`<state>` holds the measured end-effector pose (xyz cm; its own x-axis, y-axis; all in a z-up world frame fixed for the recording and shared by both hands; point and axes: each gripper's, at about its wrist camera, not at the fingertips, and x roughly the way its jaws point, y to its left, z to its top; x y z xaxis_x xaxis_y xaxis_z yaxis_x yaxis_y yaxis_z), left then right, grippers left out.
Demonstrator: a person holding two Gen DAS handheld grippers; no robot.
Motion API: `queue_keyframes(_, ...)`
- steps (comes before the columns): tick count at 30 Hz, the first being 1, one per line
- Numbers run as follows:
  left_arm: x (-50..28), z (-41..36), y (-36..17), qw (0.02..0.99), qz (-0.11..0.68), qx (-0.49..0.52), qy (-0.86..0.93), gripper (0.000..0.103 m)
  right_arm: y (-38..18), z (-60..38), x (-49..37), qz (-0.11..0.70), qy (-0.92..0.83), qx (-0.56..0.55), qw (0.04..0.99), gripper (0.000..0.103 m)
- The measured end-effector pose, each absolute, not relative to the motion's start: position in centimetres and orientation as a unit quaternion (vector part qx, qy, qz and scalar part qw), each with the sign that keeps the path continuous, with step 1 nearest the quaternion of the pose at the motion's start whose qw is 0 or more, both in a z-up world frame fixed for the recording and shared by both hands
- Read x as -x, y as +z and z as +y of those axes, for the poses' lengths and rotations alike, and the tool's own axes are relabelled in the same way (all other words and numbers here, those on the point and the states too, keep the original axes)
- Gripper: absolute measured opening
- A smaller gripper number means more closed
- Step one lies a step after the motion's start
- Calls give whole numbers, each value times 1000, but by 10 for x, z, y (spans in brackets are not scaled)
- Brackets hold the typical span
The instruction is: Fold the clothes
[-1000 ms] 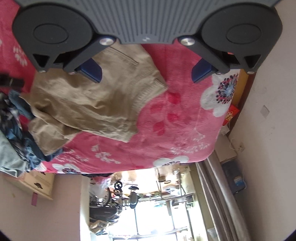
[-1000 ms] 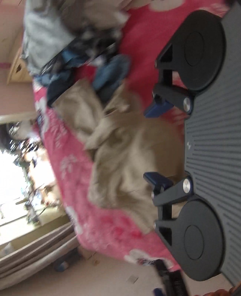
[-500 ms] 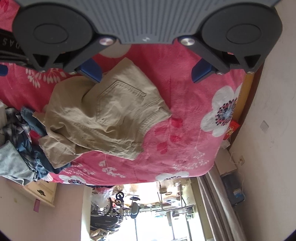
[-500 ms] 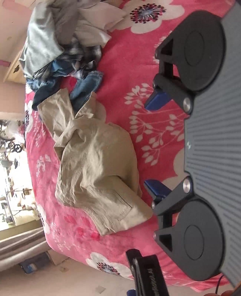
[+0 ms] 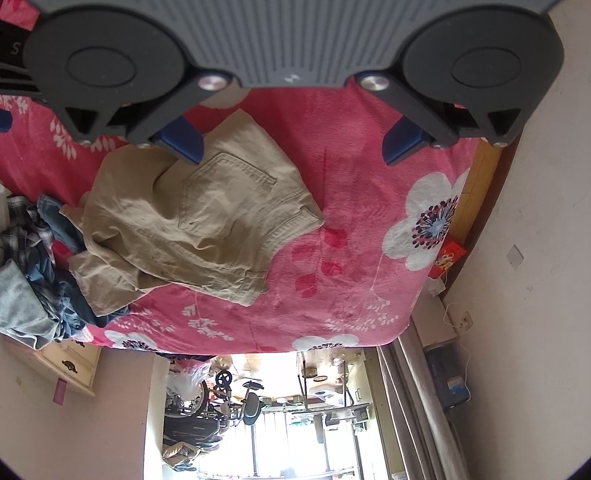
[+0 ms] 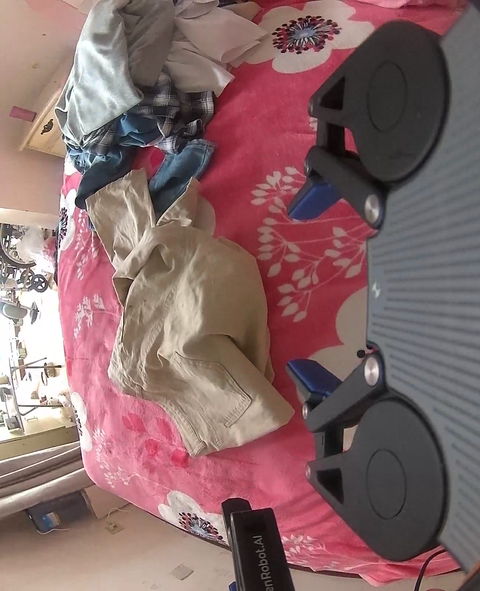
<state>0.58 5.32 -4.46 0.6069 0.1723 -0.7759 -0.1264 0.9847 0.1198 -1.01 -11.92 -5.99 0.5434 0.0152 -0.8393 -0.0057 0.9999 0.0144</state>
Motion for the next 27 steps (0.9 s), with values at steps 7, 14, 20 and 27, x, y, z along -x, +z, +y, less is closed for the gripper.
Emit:
queue_keyframes(7,-8,55,-48,894,440,-24,84,103,-61,-115,7,478,5,2,878,83)
queue_keyframes(14,-10,56,-53,892,444,-24,84,103,-62,-111,2,478,5,9,879,83)
queue_keyframes(20,-12,56,-56,890,447,-26,84,103,-63,-111,-1,479,6,12,878,83)
queue_keyframes(27,-19,59,-65,891,449,-22,70,103,-69,-113,-7,478,3,11,878,83)
